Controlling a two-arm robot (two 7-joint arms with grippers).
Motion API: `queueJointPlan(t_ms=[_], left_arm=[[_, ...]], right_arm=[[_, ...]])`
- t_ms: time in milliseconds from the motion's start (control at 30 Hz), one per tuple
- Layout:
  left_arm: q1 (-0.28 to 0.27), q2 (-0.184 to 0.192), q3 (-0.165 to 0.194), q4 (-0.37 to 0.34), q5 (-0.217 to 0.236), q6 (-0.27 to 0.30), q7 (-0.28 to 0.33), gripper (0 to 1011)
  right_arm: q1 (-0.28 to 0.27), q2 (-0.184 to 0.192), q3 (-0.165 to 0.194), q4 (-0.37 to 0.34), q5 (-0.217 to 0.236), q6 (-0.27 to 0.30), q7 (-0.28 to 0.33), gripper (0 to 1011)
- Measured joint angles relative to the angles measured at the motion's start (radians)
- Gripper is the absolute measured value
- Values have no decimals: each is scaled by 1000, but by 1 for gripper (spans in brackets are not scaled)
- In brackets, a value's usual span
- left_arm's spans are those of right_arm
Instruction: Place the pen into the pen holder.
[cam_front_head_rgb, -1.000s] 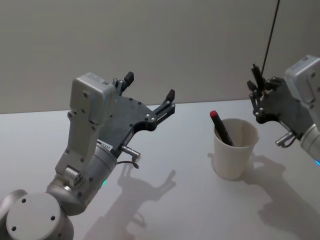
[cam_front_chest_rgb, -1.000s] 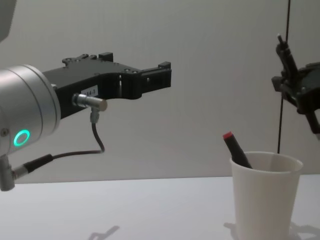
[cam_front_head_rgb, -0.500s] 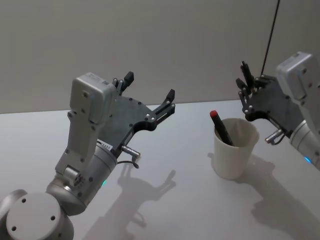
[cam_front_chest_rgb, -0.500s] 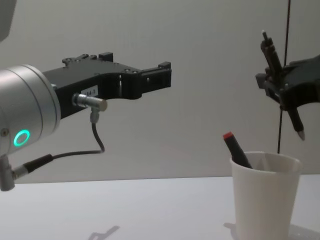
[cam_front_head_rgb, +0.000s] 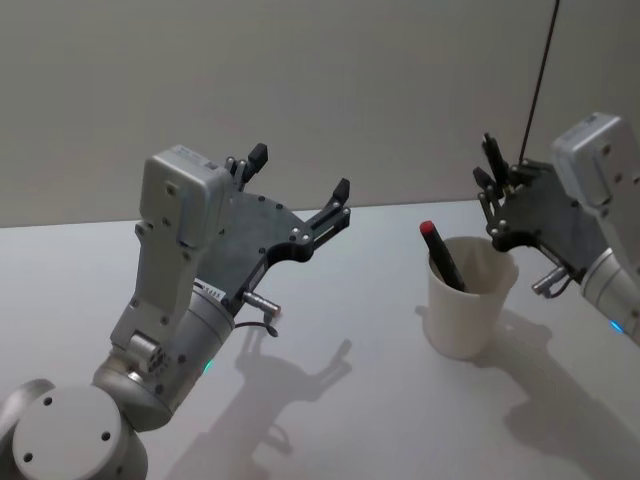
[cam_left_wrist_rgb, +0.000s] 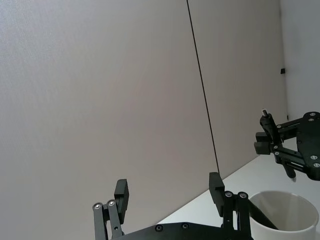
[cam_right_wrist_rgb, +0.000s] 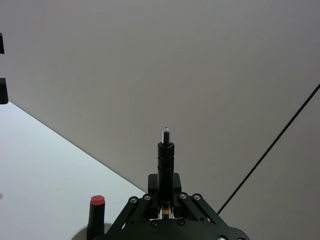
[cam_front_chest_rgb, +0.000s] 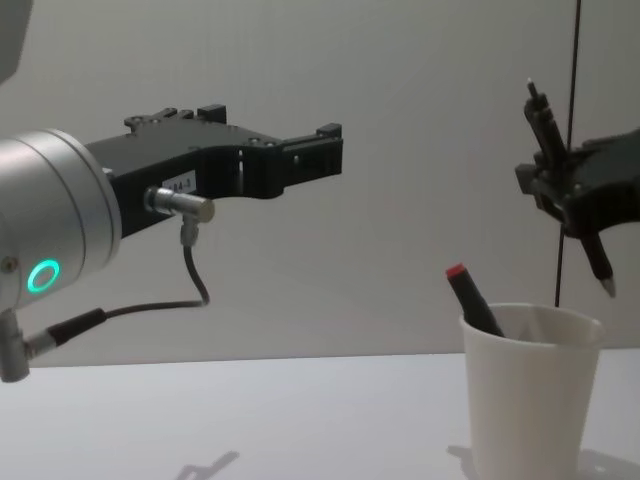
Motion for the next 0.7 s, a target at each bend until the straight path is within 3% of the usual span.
queueJointPlan(t_ms=[433, 700], left_arm=[[0, 0, 0, 0, 0, 0, 0, 1001], [0, 0, 0, 0, 0, 0, 0, 1001]], right_arm=[[-5, -9, 22, -12, 62, -28, -2, 132], [3, -26, 27, -18, 78, -32, 8, 132]])
